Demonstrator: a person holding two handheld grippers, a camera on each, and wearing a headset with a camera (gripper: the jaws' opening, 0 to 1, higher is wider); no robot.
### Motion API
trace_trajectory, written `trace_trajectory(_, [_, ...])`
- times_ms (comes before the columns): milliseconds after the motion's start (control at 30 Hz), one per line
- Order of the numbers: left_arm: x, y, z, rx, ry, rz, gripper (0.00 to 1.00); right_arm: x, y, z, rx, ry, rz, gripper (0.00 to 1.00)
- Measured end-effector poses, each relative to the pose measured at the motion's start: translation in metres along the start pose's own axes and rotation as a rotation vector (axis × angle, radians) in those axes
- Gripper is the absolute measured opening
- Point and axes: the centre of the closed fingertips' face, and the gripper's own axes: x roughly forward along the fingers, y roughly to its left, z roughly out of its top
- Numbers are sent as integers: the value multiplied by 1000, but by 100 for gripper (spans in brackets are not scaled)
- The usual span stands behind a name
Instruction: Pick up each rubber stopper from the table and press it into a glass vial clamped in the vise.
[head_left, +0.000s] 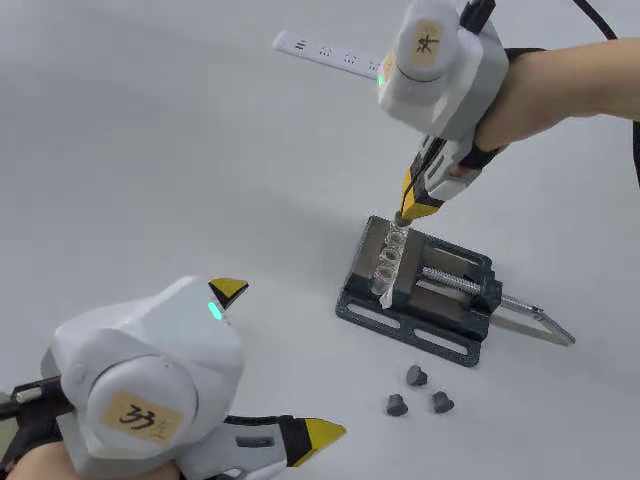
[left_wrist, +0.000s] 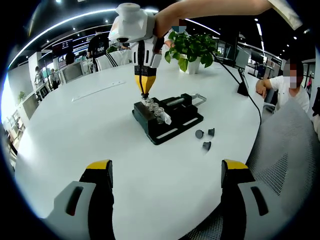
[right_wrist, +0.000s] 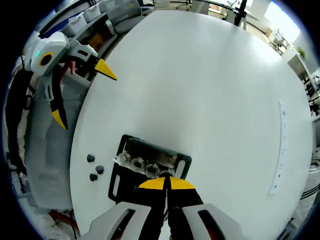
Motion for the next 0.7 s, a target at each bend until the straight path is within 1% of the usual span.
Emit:
trace_trajectory(100, [0, 2, -1, -2, -4, 4, 88, 0, -3, 1, 30, -20, 0, 0])
trace_trajectory(167, [0, 2, -1, -3, -7, 5, 88, 0, -2, 1, 22, -33, -4, 0])
trace_trajectory(200, [0, 3, -1, -2, -8, 5, 88, -1, 2, 1, 27, -44, -10, 0])
trace_trajectory(300, [0, 3, -1, 0, -9, 6, 88, -1, 0, 3, 23, -65, -25, 0])
trace_trajectory(433, [0, 4, -1, 1, -11, 4, 88, -2, 2, 2, 38, -90, -40, 0])
trace_trajectory(500, [0, 5, -1, 0, -11, 4, 88, -2, -1, 3, 41, -104, -46, 0])
trace_trajectory(600, [0, 5, -1, -5, -12, 6, 88, -3, 1, 2, 56, -127, -50, 0])
trace_trajectory(700, [0, 6, -1, -7, -13, 8, 88, -3, -1, 2, 78, -147, -50, 0])
